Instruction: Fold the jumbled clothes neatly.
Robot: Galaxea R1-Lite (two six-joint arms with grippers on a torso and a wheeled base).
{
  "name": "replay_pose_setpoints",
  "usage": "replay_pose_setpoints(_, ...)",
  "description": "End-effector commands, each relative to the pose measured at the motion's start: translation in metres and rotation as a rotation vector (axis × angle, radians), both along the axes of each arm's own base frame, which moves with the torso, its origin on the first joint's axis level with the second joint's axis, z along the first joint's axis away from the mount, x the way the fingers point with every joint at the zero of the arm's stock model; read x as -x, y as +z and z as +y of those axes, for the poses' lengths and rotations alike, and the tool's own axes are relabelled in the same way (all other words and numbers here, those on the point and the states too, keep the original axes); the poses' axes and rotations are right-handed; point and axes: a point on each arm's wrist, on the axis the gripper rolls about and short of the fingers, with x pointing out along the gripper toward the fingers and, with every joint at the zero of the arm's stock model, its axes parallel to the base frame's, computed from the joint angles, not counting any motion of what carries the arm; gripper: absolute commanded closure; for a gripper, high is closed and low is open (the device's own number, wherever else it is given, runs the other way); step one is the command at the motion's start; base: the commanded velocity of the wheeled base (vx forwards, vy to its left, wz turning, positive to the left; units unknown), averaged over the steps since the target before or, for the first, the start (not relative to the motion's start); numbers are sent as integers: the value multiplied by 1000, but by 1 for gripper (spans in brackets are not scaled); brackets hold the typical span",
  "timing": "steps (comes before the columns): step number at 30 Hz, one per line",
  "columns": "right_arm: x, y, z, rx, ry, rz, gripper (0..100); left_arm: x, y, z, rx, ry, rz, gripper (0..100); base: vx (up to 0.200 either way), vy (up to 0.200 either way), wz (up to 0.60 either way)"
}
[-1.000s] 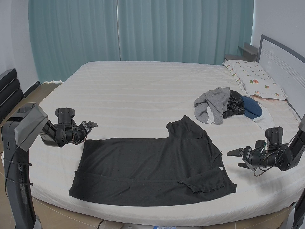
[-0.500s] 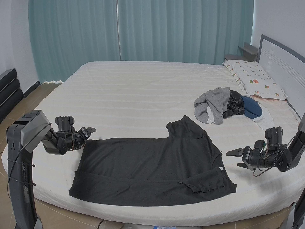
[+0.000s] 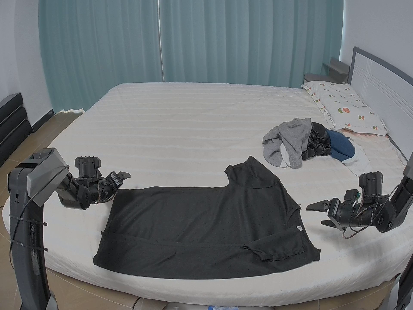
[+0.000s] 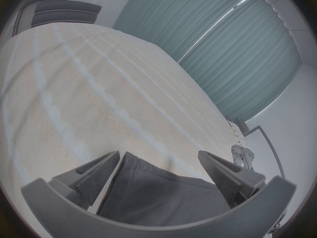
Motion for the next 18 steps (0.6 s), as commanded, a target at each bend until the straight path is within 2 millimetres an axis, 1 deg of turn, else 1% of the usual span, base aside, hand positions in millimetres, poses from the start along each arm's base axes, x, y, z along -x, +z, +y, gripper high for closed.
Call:
replay_pose_setpoints(1,-2,0,4,-2,12,-3,0,-2,-7,1,2,1,10,100,0,0,0)
replay_pose_setpoints(6,-12,6,11,5,31,-43,0,-1,-7,1,3,1,12,100,0,0,0)
replay_pose_setpoints(8,-27,6,15,39,19,-72,0,0,-6,1,6,5,13,100,0,0,0)
replay_pose_setpoints(11,-53,6,24,88,-14,-108,0,2,2,2,1,18,4,100,0,0,0)
replay_pose_setpoints(12,-53,6,24,88,-14,-108,0,2,2,2,1,18,4,100,0,0,0)
replay_pose_setpoints(13,-68,0,33,106,-15,-106,0,5,10,4,6,28,-4,100,0,0,0)
replay_pose_setpoints(14,-69,0,34,107,-14,-106,0,6,10,5,6,30,-4,100,0,0,0)
replay_pose_setpoints(15,-83,-4,43,113,-3,-115,0,8,17,8,12,40,-12,100,0,0,0)
replay_pose_setpoints(18,-85,-4,44,113,-1,-117,0,8,18,8,13,40,-15,100,0,0,0)
